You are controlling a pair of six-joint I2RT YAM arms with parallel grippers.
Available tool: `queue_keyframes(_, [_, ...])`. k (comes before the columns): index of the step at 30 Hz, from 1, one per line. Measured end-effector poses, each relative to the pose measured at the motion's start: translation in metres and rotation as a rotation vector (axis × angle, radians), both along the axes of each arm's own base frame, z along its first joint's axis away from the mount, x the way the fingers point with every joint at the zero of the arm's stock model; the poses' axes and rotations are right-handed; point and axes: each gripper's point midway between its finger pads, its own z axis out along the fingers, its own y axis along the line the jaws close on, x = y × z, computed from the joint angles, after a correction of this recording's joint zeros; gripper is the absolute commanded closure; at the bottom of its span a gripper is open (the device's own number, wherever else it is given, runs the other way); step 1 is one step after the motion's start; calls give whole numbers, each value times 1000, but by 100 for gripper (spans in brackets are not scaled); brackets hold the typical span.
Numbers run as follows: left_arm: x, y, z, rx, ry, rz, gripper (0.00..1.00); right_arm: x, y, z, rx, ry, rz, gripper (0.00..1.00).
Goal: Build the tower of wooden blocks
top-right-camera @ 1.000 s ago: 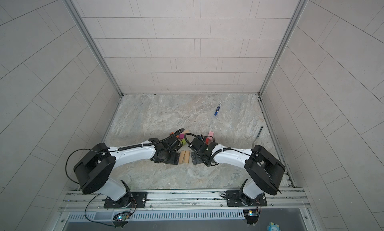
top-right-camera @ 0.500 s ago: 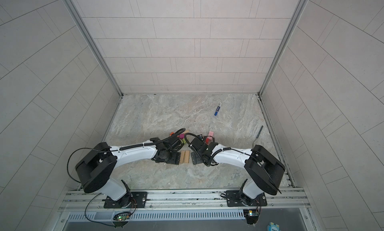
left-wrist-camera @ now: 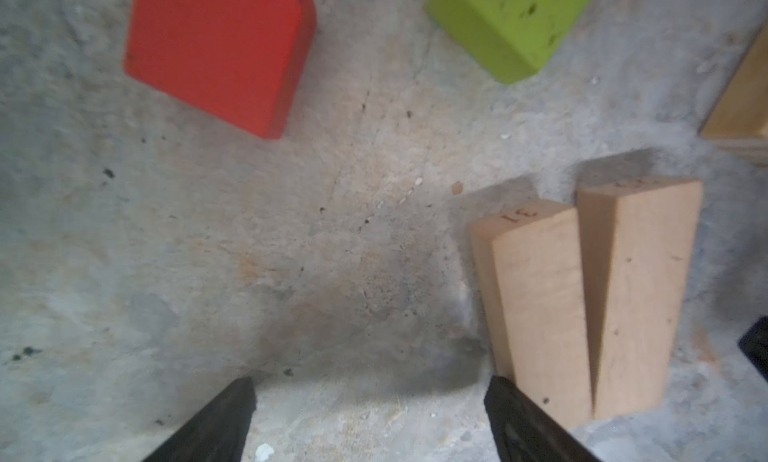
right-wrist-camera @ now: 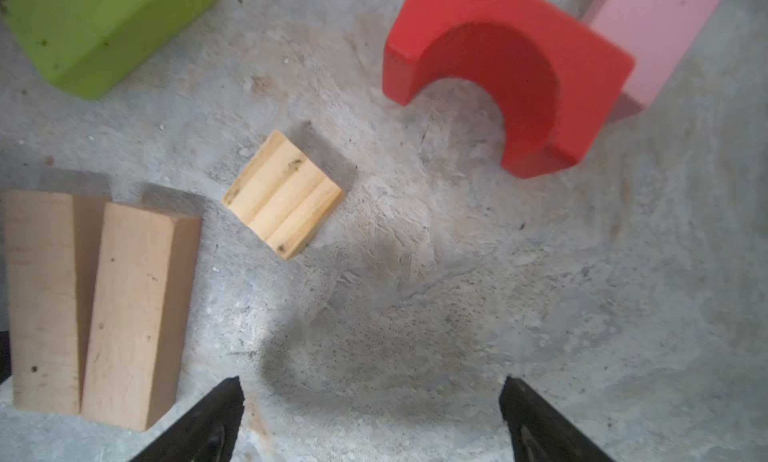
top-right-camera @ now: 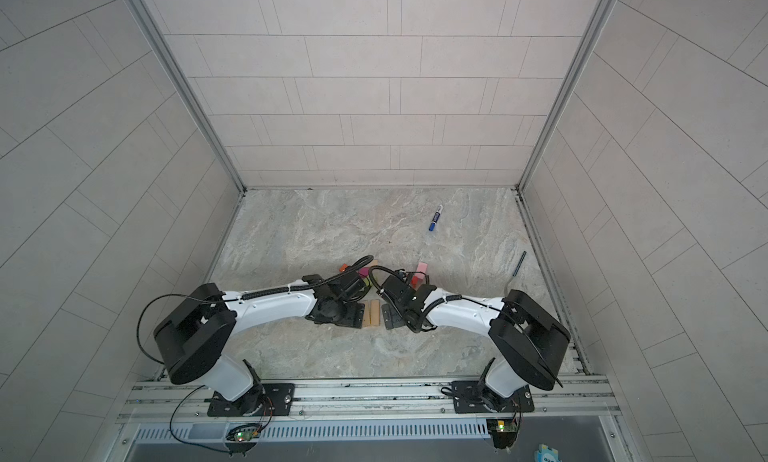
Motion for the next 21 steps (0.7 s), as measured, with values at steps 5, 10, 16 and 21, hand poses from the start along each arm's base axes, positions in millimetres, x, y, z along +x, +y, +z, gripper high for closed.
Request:
queue_keyframes(5, [3,0,0,16,-4,-11,6,1,-1,0,-9,-3,2,2])
queue_keyframes(10, [7,2,0,26,-6,-14,6,9,5,5,-17,-16,4,2])
queue_keyframes(16, [10,4,0,34,-14,-18,6,19,14,9,-15,-30,5,2])
queue_keyframes(21, [14,6,0,38,-21,-11,6,20,16,3,-30,-21,6,2])
